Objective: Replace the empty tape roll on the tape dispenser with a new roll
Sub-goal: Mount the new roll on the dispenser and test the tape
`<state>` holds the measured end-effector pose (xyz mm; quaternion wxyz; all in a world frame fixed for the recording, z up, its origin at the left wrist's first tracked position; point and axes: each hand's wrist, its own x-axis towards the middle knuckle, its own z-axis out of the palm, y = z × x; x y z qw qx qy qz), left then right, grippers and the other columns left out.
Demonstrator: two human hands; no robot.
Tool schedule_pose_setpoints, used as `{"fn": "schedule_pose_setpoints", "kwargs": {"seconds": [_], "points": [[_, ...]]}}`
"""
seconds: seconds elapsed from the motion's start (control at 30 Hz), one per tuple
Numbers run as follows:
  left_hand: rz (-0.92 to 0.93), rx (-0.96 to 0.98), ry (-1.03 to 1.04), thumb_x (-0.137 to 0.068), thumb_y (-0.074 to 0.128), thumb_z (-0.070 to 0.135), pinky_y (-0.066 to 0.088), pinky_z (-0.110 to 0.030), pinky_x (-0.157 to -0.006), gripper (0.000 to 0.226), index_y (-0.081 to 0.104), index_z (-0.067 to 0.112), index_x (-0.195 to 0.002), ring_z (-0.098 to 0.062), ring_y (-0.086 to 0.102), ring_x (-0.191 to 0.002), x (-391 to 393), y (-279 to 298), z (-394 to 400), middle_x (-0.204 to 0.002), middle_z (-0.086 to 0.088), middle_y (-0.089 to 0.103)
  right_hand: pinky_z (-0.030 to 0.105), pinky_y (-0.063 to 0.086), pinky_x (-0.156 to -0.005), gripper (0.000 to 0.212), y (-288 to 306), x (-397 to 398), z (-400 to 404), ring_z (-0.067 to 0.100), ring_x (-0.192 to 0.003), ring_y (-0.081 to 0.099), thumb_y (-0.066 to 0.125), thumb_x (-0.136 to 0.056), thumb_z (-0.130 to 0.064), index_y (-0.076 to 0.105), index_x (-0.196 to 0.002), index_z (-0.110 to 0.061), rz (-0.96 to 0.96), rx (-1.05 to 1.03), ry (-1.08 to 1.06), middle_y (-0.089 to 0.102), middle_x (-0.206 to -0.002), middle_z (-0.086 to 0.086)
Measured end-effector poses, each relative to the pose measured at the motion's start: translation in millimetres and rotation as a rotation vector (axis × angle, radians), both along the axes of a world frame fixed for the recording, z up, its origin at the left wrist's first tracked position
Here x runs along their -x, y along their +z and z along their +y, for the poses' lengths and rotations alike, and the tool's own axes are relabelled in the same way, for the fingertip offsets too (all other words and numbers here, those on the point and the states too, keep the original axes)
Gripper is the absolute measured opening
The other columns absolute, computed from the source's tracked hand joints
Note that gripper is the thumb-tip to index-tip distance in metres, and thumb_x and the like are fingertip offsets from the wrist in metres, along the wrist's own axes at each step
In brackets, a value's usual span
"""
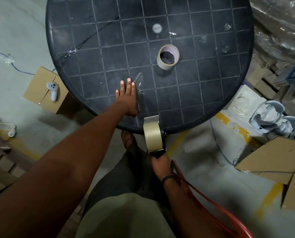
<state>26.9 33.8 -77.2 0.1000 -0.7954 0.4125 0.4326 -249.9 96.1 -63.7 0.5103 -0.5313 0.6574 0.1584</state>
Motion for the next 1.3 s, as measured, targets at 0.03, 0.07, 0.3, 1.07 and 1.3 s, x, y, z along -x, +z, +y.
{"fn": "schedule_pose_setpoints", "kwargs": {"seconds": [0.03,0.07,0.3,1.07,1.3], "points": [[0.004,-0.002,0.001,-0.075,0.086,0.035,-0.003,-0.057,-0.123,0.141,-0.026,0.006,-0.156,-0.042,-0.033,-0.147,-1,0,0,-0.16,-0.014,-0.039,0.026,0.037,-0.072,0.024,-2,1,3,0.036,-0.097,0.068,0.069,-0.086,-0.021,0.072,-0.099,-0.001,-0.001,-0.006,-0.009,0.073,-0.102,0.021],[0.007,-0.004,-0.002,-0.072,0.087,0.039,-0.004,-0.057,-0.123,0.144,-0.026,0.006,-0.155,-0.042,-0.033,-0.147,-2,0,0,-0.16,-0.015,-0.039,0.028,0.038,-0.072,0.022,-4,1,5,0.034,-0.093,0.067,0.069,-0.086,-0.02,0.072,-0.098,-0.002,-0.003,-0.018,-0.022,0.073,-0.1,0.021],[0.035,-0.009,-0.02,-0.044,0.085,0.077,-0.012,-0.057,-0.119,0.174,-0.031,0.007,-0.153,-0.041,-0.039,-0.144,0,4,2,-0.157,-0.015,-0.044,0.029,0.04,-0.074,0.013,-18,20,19,0.039,-0.097,0.068,0.068,-0.087,-0.007,0.071,-0.097,0.002,0.019,-0.022,-0.009,0.071,-0.099,0.027],[-0.119,-0.002,0.038,-0.042,0.09,0.069,-0.009,-0.06,-0.122,0.177,-0.031,0.003,-0.153,-0.042,-0.034,-0.147,23,0,-1,-0.159,-0.019,-0.04,0.016,0.037,-0.063,0.005,-37,38,29,0.031,-0.087,0.065,0.066,-0.087,-0.005,0.066,-0.092,-0.006,0.095,-0.06,0.078,0.067,-0.088,0.015],[-0.13,0.018,0.035,-0.042,0.09,0.07,-0.01,-0.058,-0.121,0.176,-0.029,0.004,-0.154,-0.041,-0.034,-0.148,23,1,3,-0.16,-0.017,-0.04,0.034,0.054,-0.082,0.022,-19,35,37,0.031,-0.096,0.069,0.07,-0.078,-0.014,0.071,-0.097,-0.003,0.046,0.094,0.068,0.073,-0.098,0.016]]}}
